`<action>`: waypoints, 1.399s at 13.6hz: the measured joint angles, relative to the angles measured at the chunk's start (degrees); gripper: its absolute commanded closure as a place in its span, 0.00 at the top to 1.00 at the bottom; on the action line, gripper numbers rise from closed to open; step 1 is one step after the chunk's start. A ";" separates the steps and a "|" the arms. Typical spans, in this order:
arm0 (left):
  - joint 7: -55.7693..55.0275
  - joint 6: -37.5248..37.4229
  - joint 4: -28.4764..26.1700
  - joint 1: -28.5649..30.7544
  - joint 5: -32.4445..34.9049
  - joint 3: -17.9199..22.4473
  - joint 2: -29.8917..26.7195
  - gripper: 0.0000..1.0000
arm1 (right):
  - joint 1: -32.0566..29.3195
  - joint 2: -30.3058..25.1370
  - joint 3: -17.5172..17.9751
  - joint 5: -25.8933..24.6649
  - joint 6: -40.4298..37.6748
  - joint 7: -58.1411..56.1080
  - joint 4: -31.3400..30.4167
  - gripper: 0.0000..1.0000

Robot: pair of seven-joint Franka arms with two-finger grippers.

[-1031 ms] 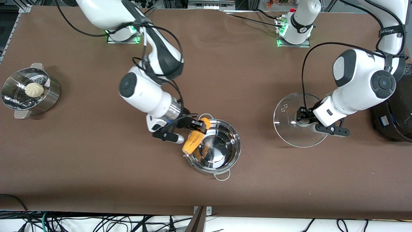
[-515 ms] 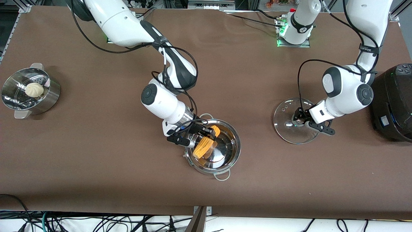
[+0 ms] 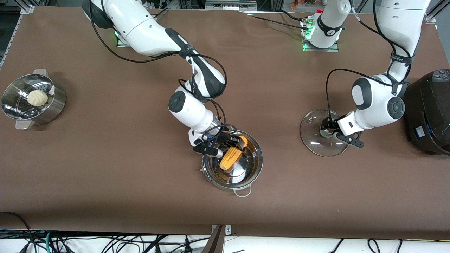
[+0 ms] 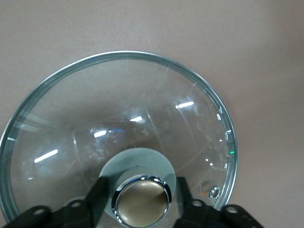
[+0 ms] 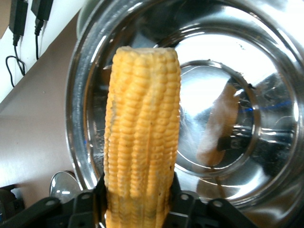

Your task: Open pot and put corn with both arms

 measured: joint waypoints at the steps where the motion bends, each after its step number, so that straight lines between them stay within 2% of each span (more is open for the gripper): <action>1: 0.00 -0.07 0.04 -0.06 0.00 0.36 -0.39 1.00 | -0.02 -0.01 -0.07 -1.58 -0.41 0.00 0.47 1.00; 3: 0.17 -1.25 0.33 -0.08 0.33 0.98 -2.89 1.00 | -0.11 -0.33 -0.31 -4.40 -3.93 0.01 1.25 1.00; 5: -1.06 -4.64 1.01 -0.11 3.82 1.38 -7.65 1.00 | -0.13 -1.61 -1.64 -5.61 -9.52 0.01 1.86 1.00; 8: -14.78 -16.86 5.35 -0.20 13.29 1.42 -14.63 1.00 | -0.22 -5.37 -5.89 -7.28 -17.70 -0.03 2.34 1.00; 12: -22.51 -36.25 15.86 -0.29 14.91 1.38 -17.91 1.00 | -0.60 -11.61 -14.05 -10.27 -30.32 -1.45 2.40 1.00; 15: -23.27 -46.99 24.82 -0.24 15.72 1.48 -18.00 1.00 | -0.70 -16.39 -22.40 -10.54 -44.26 -11.10 2.43 1.00; 17: -23.89 -51.99 30.72 -0.20 16.94 1.55 -18.04 1.00 | -0.93 -18.74 -27.86 -10.54 -52.68 -22.59 2.37 1.00; 19: -24.87 -53.29 33.30 -0.18 18.17 1.55 -18.04 1.00 | -0.99 -20.25 -33.34 -10.53 -57.03 -29.07 2.28 1.00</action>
